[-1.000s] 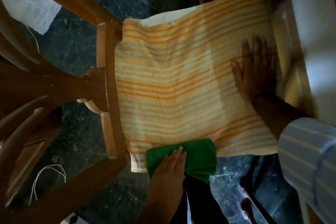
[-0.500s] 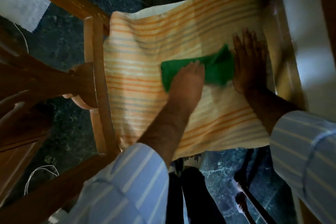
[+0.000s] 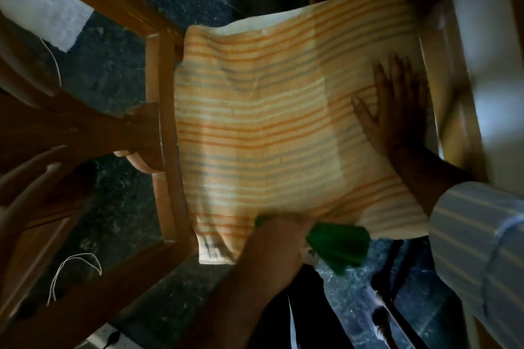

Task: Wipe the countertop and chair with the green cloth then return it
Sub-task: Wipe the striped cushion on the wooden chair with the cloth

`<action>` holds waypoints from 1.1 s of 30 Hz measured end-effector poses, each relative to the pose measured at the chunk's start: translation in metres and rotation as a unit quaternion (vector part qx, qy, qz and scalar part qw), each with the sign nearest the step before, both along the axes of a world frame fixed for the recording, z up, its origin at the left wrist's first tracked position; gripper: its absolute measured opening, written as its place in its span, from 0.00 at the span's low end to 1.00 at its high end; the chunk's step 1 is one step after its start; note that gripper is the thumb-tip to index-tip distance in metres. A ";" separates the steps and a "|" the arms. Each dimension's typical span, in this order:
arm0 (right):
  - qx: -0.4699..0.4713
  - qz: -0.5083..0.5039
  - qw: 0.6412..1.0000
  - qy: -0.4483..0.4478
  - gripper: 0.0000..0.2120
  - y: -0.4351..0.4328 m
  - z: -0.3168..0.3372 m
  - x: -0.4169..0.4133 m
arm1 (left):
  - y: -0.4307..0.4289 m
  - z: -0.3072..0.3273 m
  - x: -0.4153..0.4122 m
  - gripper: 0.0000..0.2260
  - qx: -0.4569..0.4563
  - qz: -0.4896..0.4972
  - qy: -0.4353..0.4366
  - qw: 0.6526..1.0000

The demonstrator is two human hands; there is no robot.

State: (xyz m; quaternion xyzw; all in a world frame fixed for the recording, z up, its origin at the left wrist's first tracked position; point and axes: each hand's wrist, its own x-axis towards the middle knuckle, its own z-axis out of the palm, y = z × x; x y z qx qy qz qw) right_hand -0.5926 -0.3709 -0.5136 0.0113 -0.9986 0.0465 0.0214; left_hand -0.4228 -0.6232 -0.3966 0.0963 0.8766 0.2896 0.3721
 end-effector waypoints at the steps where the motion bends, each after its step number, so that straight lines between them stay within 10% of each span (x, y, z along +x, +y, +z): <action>1: 0.002 0.001 1.000 -0.002 0.37 0.001 0.000 0.000 | -0.012 0.006 -0.021 0.25 0.001 0.046 0.015 0.999; 8: 0.008 -0.009 1.000 0.001 0.36 -0.003 0.001 0.001 | -0.098 0.001 -0.175 0.19 -0.126 0.249 0.308 0.909; 20: 0.013 -0.018 1.000 -0.012 0.35 -0.007 0.008 0.001 | -0.053 -0.033 0.028 0.37 -0.160 0.123 0.066 0.977; 27: 0.018 -0.018 1.000 -0.008 0.36 -0.008 0.008 0.001 | -0.051 0.017 -0.027 0.26 -0.155 0.173 0.016 0.973; 33: 0.019 -0.016 1.000 0.007 0.36 -0.004 0.002 0.001 | -0.061 0.013 -0.177 0.23 -0.134 0.235 0.319 0.908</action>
